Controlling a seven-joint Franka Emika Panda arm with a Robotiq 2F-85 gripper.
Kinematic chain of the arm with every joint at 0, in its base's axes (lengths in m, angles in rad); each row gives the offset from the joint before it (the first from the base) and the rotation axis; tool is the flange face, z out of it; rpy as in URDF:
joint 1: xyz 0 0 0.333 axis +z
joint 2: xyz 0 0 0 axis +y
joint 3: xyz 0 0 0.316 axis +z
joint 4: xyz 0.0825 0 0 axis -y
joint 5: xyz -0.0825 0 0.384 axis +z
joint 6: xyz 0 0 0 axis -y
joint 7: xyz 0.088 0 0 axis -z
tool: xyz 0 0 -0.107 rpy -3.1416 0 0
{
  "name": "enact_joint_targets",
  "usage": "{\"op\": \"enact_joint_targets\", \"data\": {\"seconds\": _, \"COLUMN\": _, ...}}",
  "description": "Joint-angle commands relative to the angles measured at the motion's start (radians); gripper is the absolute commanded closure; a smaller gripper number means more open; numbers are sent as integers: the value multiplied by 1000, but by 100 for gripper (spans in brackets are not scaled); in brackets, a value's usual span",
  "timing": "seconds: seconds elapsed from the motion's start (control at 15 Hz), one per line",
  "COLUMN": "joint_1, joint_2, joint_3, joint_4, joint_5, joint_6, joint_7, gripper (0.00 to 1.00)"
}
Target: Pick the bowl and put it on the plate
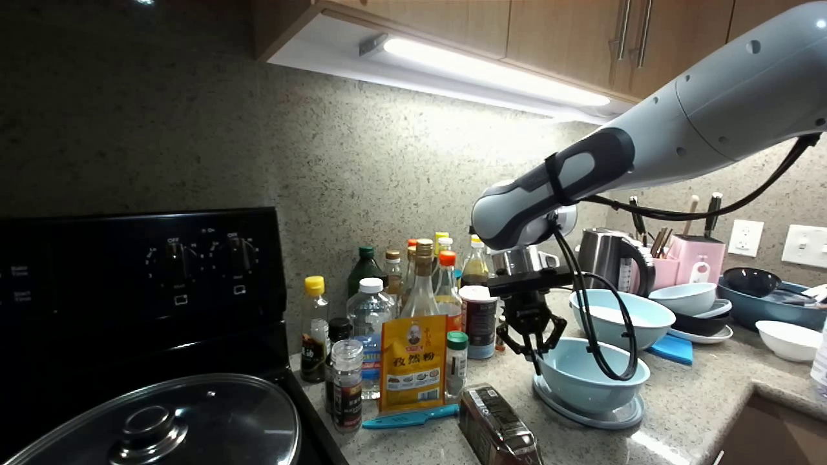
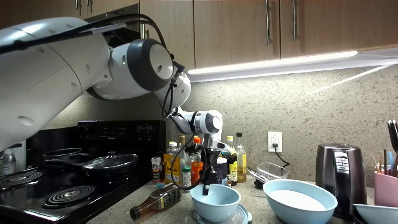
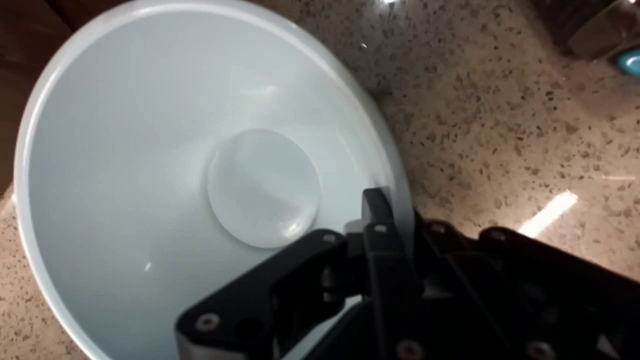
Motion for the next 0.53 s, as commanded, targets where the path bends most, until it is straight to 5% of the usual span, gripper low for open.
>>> {"op": "enact_joint_targets", "data": {"seconds": 0.0, "joint_1": 27, "joint_2": -50, "joint_3": -19, "joint_4": -97, "joint_5": -39, "joint_6": 129, "joint_7": 36, "gripper": 99}}
{"op": "enact_joint_targets", "data": {"seconds": 0.13, "joint_1": 40, "joint_2": -56, "joint_3": -29, "joint_4": -110, "joint_5": -61, "joint_6": 153, "joint_7": 69, "gripper": 99}}
{"op": "enact_joint_targets", "data": {"seconds": 0.2, "joint_1": 43, "joint_2": -60, "joint_3": -31, "joint_4": -120, "joint_5": -69, "joint_6": 171, "joint_7": 78, "gripper": 69}}
{"op": "enact_joint_targets", "data": {"seconds": 0.47, "joint_1": 46, "joint_2": -64, "joint_3": -33, "joint_4": -142, "joint_5": -79, "joint_6": 211, "joint_7": 110, "gripper": 49}}
